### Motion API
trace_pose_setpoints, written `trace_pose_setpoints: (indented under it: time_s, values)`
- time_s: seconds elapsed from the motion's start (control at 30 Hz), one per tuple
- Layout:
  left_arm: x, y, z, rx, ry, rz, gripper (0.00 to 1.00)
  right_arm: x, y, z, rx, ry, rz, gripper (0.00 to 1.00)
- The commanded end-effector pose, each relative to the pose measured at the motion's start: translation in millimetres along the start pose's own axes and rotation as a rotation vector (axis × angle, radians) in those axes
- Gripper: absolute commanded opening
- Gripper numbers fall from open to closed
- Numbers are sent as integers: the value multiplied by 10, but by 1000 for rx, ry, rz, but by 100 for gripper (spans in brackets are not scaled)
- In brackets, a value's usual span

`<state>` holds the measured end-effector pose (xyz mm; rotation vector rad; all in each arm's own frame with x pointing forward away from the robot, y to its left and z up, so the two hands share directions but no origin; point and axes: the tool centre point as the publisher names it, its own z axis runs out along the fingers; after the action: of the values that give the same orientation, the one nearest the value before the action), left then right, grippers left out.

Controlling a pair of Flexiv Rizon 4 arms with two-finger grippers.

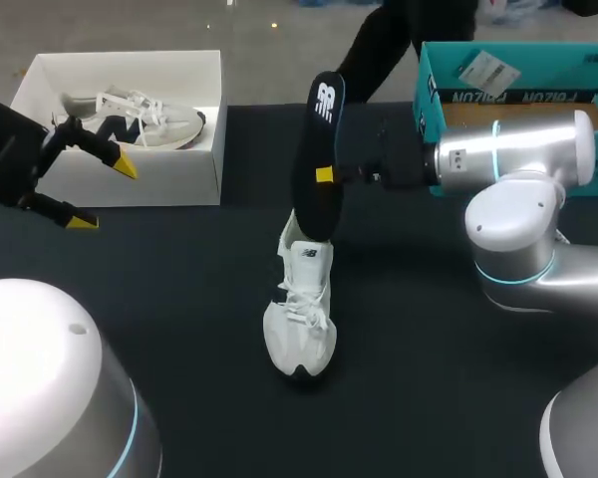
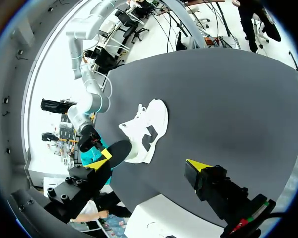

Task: Take the shoe out of the shoebox, open the shoe tongue, remove and reinsert the insole, then place the shoe into the shoebox

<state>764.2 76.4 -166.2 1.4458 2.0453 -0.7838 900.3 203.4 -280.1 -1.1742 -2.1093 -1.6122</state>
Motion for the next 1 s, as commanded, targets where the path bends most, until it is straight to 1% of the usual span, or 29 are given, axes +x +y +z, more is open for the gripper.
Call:
trace_pose_setpoints:
  time_s: [0.03,0.13,0.27,0.33,0.43,0.5,0.57,0.67,0.73,0.77,1.0]
  values:
    - [1,-7,-1,-2,4,-1,100,46,-133,-56,-4,-4,9,0]
    - [1,-7,-1,-2,4,-1,100,57,-162,-56,-1,-2,14,0]
    - [1,-7,-1,-2,4,-1,100,67,-154,-50,2,2,14,0]
    - [1,-7,-1,-2,4,-1,100,71,-114,-40,-3,5,7,0]
    - [1,-7,-1,-2,4,-1,100,67,-1,-3,-22,17,-20,0]
    - [1,-7,-1,-2,4,-1,100,82,98,44,-38,40,-36,0]
    - [1,-7,-1,-2,4,-1,100,112,184,102,-64,103,-53,0]
    - [1,-7,-1,-2,4,-1,100,148,247,179,-90,195,-38,0]
    - [1,-7,-1,-2,4,-1,100,169,261,187,-71,195,-45,0]
    - [1,-7,-1,-2,4,-1,100,197,274,172,-47,170,-41,0]
    - [1,-7,-1,-2,4,-1,100,197,274,172,-47,170,-41,0]
